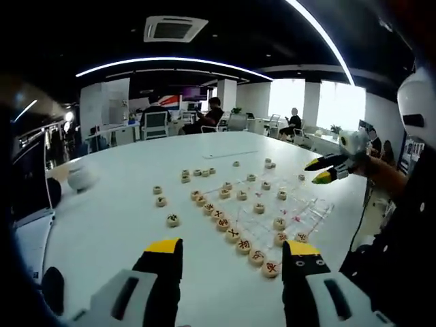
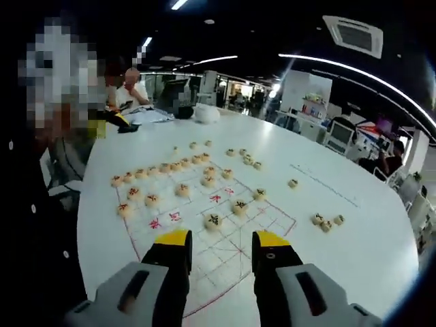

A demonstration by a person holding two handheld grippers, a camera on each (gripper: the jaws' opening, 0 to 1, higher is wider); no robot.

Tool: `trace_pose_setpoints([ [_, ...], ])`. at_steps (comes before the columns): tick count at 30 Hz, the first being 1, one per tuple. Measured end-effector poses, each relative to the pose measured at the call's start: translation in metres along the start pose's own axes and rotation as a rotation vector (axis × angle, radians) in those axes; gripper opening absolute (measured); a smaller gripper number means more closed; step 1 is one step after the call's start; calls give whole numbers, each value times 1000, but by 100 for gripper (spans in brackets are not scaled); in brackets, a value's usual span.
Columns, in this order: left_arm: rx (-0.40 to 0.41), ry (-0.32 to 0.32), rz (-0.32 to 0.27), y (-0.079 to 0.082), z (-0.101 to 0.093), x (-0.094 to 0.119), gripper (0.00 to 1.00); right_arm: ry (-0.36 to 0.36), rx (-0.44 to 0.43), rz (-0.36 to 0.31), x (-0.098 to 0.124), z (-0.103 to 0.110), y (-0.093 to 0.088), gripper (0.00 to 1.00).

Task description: Pick up the chess pieces one by one and place each piece onto its starting position on the chessboard, setting the pieces on their correct points until all the chess pieces are arranged in the starting layout

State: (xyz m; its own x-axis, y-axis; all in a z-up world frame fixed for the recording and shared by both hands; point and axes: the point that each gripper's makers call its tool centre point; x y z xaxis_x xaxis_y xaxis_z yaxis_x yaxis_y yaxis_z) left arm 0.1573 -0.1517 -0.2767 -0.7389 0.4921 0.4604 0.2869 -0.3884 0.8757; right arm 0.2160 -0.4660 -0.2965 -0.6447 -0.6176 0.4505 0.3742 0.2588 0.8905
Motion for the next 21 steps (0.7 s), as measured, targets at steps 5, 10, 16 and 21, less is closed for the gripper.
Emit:
trace_pose_setpoints([
  [5, -10, -8, 1, 3, -1, -3, 60, -59, -141, -82, 31, -5, -12, 36],
  [10, -23, -27, 0, 6, -4, -7, 60, -99, -143, -89, 43, -11, -16, 35],
  [16, -32, -27, -11, 10, -5, -5, 60, -87, -90, -67, 44, -15, -1, 35],
  [21, -23, -16, -9, 4, -3, 0, 60, -35, -10, -34, 29, -13, 20, 35],
])
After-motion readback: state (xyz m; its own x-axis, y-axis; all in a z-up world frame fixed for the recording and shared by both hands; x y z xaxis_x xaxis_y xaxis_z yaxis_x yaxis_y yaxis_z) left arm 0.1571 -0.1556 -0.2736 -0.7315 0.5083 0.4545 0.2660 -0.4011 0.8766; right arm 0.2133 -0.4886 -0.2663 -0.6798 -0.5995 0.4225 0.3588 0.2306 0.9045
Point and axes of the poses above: the point that each gripper's makers call its tool centre point, and the gripper's own axes: x roughly backward along the fingers, z roughly to its left, y roughly out of its top, and after that the axes turned 14 degrees about -x, right-handed
